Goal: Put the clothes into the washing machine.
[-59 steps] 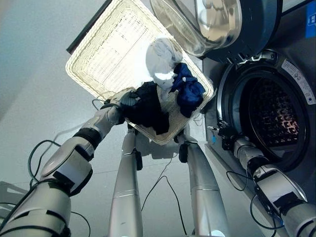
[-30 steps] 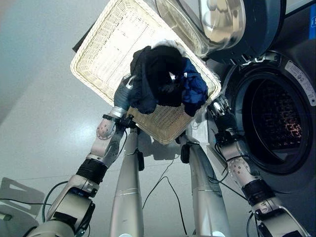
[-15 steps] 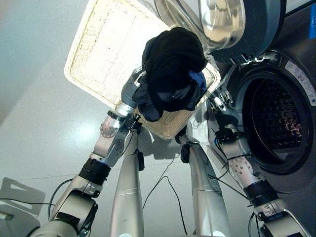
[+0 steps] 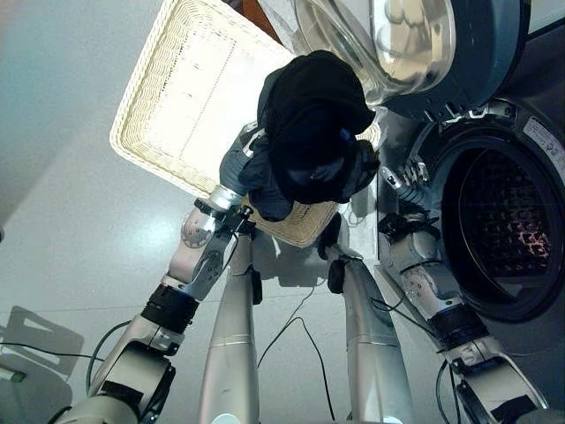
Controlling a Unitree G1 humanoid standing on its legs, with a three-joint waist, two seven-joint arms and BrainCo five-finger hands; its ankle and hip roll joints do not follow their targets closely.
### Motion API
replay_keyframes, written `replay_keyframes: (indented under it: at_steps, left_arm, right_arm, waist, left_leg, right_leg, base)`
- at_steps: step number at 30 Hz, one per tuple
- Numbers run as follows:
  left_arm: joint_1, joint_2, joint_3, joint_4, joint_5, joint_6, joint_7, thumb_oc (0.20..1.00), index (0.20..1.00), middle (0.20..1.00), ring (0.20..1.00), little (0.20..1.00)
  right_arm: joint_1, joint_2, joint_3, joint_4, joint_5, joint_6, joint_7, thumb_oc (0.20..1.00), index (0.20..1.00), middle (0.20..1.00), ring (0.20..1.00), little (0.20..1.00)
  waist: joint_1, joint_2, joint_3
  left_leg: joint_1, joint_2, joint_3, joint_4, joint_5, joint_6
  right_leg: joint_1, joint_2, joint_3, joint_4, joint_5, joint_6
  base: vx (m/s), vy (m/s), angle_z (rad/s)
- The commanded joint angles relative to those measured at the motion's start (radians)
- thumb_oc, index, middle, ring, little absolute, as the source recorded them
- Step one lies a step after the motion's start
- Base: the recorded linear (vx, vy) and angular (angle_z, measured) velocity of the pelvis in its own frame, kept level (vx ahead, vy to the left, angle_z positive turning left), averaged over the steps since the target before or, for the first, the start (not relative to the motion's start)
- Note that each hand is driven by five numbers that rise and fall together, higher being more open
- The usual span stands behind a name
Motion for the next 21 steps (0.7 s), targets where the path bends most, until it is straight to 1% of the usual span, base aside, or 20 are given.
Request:
replay_keyframes:
  at_steps: [1, 4, 8, 11, 12, 13, 15, 16, 17, 19, 21]
  left_arm:
    - [-0.065, -0.025, 0.002, -0.121, -0.013, -0.021, -0.022, 0.2, 0.2, 0.2, 0.2, 0.2]
    - [-0.076, -0.03, 0.0, -0.112, -0.015, -0.016, -0.03, 0.2, 0.2, 0.2, 0.2, 0.2]
    - [-0.082, -0.041, 0.003, -0.109, -0.011, -0.011, -0.037, 0.2, 0.2, 0.2, 0.2, 0.2]
    - [-0.083, -0.044, 0.004, -0.116, -0.006, -0.003, -0.033, 0.2, 0.2, 0.2, 0.2, 0.2]
    - [-0.081, -0.044, 0.003, -0.124, -0.001, -0.002, -0.026, 0.2, 0.2, 0.2, 0.2, 0.2]
    - [-0.079, -0.046, 0.003, -0.128, 0.004, -0.002, -0.024, 0.2, 0.2, 0.2, 0.2, 0.2]
    - [-0.071, -0.043, 0.001, -0.14, 0.01, -0.009, -0.009, 0.2, 0.2, 0.2, 0.2, 0.2]
    - [-0.068, -0.04, 0.001, -0.142, 0.009, -0.014, -0.007, 0.2, 0.2, 0.2, 0.2, 0.2]
    - [-0.064, -0.042, 0.004, -0.143, 0.011, -0.015, -0.009, 0.2, 0.2, 0.2, 0.2, 0.2]
    - [-0.047, -0.044, 0.012, -0.153, 0.007, -0.024, -0.02, 0.2, 0.2, 0.2, 0.2, 0.2]
    - [-0.039, -0.041, 0.017, -0.154, -0.002, -0.038, -0.029, 0.2, 0.2, 0.2, 0.2, 0.2]
  right_arm:
    - [-0.032, -0.037, -0.032, -0.038, -0.018, 0.004, -0.054, 1.0, 1.0, 1.0, 1.0, 1.0]
    - [-0.062, -0.037, -0.038, -0.004, -0.018, 0.016, -0.101, 1.0, 1.0, 1.0, 1.0, 1.0]
    - [-0.077, -0.034, -0.05, 0.025, 0.015, 0.007, -0.145, 1.0, 1.0, 1.0, 1.0, 1.0]
    - [-0.081, -0.033, -0.065, 0.039, 0.02, -0.025, -0.163, 1.0, 1.0, 1.0, 1.0, 1.0]
    - [-0.08, -0.029, -0.068, 0.028, 0.01, -0.057, -0.154, 1.0, 1.0, 1.0, 1.0, 1.0]
    - [-0.078, -0.025, -0.069, 0.017, 0.009, -0.082, -0.132, 1.0, 1.0, 1.0, 1.0, 1.0]
    - [-0.067, -0.007, -0.06, -0.045, -0.015, -0.152, -0.038, 1.0, 1.0, 1.0, 1.0, 1.0]
    - [-0.062, 0.002, -0.055, -0.076, -0.028, -0.161, 0.007, 1.0, 1.0, 1.0, 1.0, 1.0]
    - [-0.058, 0.008, -0.05, -0.094, -0.033, -0.164, 0.021, 1.0, 1.0, 1.0, 1.0, 1.0]
    - [-0.032, 0.023, -0.027, -0.174, -0.031, -0.184, 0.122, 1.0, 1.0, 1.0, 1.0, 1.0]
    - [-0.013, 0.027, -0.013, -0.211, -0.008, -0.196, 0.211, 1.0, 1.0, 1.0, 1.0, 1.0]
  waist:
    - [-0.005, 0.007, -0.009]
    - [0.0, 0.008, -0.009]
    - [0.002, 0.011, -0.009]
    - [0.004, 0.015, -0.009]
    - [0.004, 0.016, -0.009]
    - [0.004, 0.017, -0.009]
    - [0.004, 0.019, -0.009]
    - [0.003, 0.019, -0.009]
    - [0.003, 0.019, -0.009]
    - [0.0, 0.019, -0.009]
    - [-0.003, 0.019, -0.009]
  left_leg:
    - [0.01, -0.095, 0.016, 0.113, -0.142, 0.024]
    - [0.008, -0.097, 0.014, 0.115, -0.142, 0.023]
    - [0.008, -0.1, 0.014, 0.115, -0.141, 0.024]
    - [0.006, -0.101, 0.012, 0.116, -0.142, 0.025]
    - [0.003, -0.101, 0.011, 0.119, -0.143, 0.026]
    - [0.002, -0.101, 0.011, 0.119, -0.144, 0.027]
    - [0.0, -0.103, 0.009, 0.119, -0.143, 0.028]
    - [-0.002, -0.104, 0.008, 0.121, -0.143, 0.029]
    - [-0.003, -0.105, 0.008, 0.12, -0.142, 0.029]
    - [-0.003, -0.105, 0.009, 0.119, -0.139, 0.029]
    - [0.0, -0.103, 0.012, 0.116, -0.139, 0.029]
  right_leg:
    - [0.085, 0.035, -0.032, -0.358, 0.297, 0.131]
    - [0.084, 0.037, -0.034, -0.356, 0.296, 0.131]
    - [0.084, 0.04, -0.034, -0.355, 0.295, 0.13]
    - [0.082, 0.039, -0.034, -0.352, 0.295, 0.131]
    - [0.078, 0.038, -0.034, -0.349, 0.295, 0.132]
    - [0.077, 0.037, -0.034, -0.349, 0.295, 0.132]
    - [0.074, 0.038, -0.034, -0.348, 0.295, 0.132]
    - [0.071, 0.038, -0.034, -0.345, 0.294, 0.132]
    - [0.07, 0.039, -0.033, -0.345, 0.294, 0.132]
    - [0.068, 0.039, -0.033, -0.344, 0.292, 0.131]
    - [0.07, 0.038, -0.033, -0.343, 0.29, 0.131]
  base:
    - [0.0, 0.0, 0.0]
    - [0.0, 0.0, 0.0]
    - [0.0, 0.0, 0.0]
    - [0.0, 0.0, 0.0]
    - [0.0, 0.0, 0.0]
    - [0.0, 0.0, 0.0]
    - [0.0, 0.0, 0.0]
    - [0.0, 0.0, 0.0]
    - [0.0, 0.0, 0.0]
    - [0.0, 0.0, 0.0]
    - [0.0, 0.0, 0.0]
